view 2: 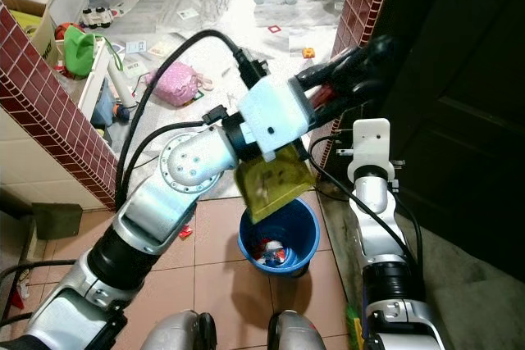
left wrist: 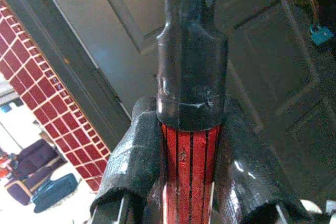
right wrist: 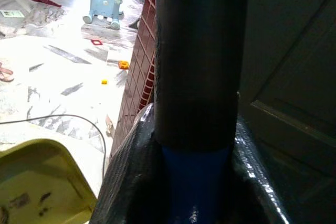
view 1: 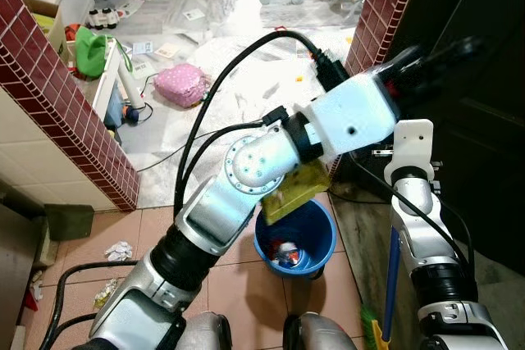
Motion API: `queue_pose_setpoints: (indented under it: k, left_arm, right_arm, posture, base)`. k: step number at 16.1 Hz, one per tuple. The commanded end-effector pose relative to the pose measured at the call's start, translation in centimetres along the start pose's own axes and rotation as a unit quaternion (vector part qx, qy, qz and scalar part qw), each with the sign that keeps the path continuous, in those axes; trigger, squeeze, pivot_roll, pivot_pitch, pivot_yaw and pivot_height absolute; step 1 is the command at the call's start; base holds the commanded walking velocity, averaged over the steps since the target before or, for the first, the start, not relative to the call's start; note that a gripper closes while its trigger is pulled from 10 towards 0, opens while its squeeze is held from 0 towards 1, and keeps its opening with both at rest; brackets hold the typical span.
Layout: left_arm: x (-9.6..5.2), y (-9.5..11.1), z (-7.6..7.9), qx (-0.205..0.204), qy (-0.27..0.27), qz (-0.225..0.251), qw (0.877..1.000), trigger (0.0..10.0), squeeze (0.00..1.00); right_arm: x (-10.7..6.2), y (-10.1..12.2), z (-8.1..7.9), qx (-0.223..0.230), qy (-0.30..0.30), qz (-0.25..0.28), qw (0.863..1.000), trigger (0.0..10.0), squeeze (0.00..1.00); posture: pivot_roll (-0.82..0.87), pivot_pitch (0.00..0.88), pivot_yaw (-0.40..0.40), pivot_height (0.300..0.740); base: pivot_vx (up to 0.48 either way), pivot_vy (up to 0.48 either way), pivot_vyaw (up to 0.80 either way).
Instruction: Sweep floor
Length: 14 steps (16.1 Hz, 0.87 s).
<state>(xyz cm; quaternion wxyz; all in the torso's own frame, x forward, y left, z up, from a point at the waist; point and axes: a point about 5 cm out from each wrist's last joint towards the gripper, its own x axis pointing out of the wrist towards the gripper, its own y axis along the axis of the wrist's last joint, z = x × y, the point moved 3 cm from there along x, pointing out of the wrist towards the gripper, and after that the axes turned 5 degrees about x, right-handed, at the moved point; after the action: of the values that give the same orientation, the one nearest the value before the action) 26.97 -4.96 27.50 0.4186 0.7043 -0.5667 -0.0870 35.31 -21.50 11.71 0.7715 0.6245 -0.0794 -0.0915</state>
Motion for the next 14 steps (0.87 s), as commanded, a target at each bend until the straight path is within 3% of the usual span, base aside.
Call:
queue_pose_setpoints:
  k: [1, 2, 4, 7, 9, 10, 11, 12, 13, 14]
  left_arm:
    - [0.1, 0.9, -0.4, 0.009, 0.007, 0.014, 1.0, 10.0, 0.0]
    - [0.1, 1.5, -0.5, 0.049, -0.005, 0.031, 0.998, 10.0, 0.0]
    - [0.3, 1.2, -2.1, -0.024, 0.049, 0.018, 0.998, 10.0, 0.0]
    - [0.0, 1.0, -3.1, -0.007, 0.069, 0.013, 0.998, 10.0, 0.0]
    - [-0.4, 1.3, -5.4, 0.012, 0.125, 0.02, 0.992, 10.0, 0.0]
    - [-0.9, 1.6, -8.1, 0.017, 0.193, 0.024, 0.981, 10.0, 0.0]
    - [-1.2, 1.8, -9.5, 0.015, 0.225, 0.024, 0.974, 10.0, 0.0]
    - [-2.3, 2.1, -12.5, 0.017, 0.29, 0.025, 0.957, 10.0, 0.0]
    - [-4.2, 2.6, -16.3, 0.028, 0.369, 0.024, 0.929, 10.0, 0.0]
    - [-5.0, 2.7, -17.5, 0.041, 0.396, 0.017, 0.917, 10.0, 0.0]
  right_arm:
    - [0.3, 1.0, -0.3, -0.006, 0.004, 0.022, 1.0, 10.0, 0.0]
    - [0.3, 1.1, -0.2, -0.007, 0.003, 0.023, 1.0, 10.0, 0.0]
    - [0.4, 1.1, -0.2, -0.008, 0.004, 0.023, 1.0, 10.0, 0.0]
    - [0.5, 1.2, -0.4, -0.006, 0.007, 0.023, 1.0, 10.0, 0.0]
    - [0.5, 1.1, -0.6, -0.003, 0.012, 0.022, 1.0, 10.0, 0.0]
    - [0.5, 1.1, -0.8, 0.0, 0.017, 0.022, 1.0, 10.0, 0.0]
    - [0.5, 1.1, -0.9, 0.001, 0.02, 0.021, 1.0, 10.0, 0.0]
    - [0.5, 1.0, -1.2, 0.005, 0.029, 0.018, 0.999, 10.0, 0.0]
    - [0.5, 0.7, -1.9, 0.008, 0.051, 0.008, 0.999, 10.0, 0.0]
    - [0.4, 0.5, -2.3, 0.011, 0.064, 0.002, 0.998, 10.0, 0.0]
  posture:
    - [-0.07, 0.103, 0.025, 0.74]
    - [-0.07, 0.103, 0.025, 0.74]
    - [-0.06, 0.096, 0.022, 0.74]
    - [-0.06, 0.091, 0.022, 0.74]
    - [-0.06, 0.089, 0.019, 0.74]
    - [-0.06, 0.089, 0.019, 0.74]
    - [-0.06, 0.089, 0.019, 0.74]
    - [-0.06, 0.085, 0.015, 0.74]
    - [-0.06, 0.085, 0.015, 0.74]
    - [-0.06, 0.085, 0.013, 0.74]
  base:
    - [0.0, 0.0, 0.0]
    - [0.0, 0.0, 0.0]
    - [0.0, 0.0, 0.0]
    - [0.0, 0.0, 0.0]
    - [0.0, 0.0, 0.0]
    - [0.0, 0.0, 0.0]
    - [0.0, 0.0, 0.0]
    - [0.0, 0.0, 0.0]
    - [0.0, 0.0, 0.0]
    - [0.0, 0.0, 0.0]
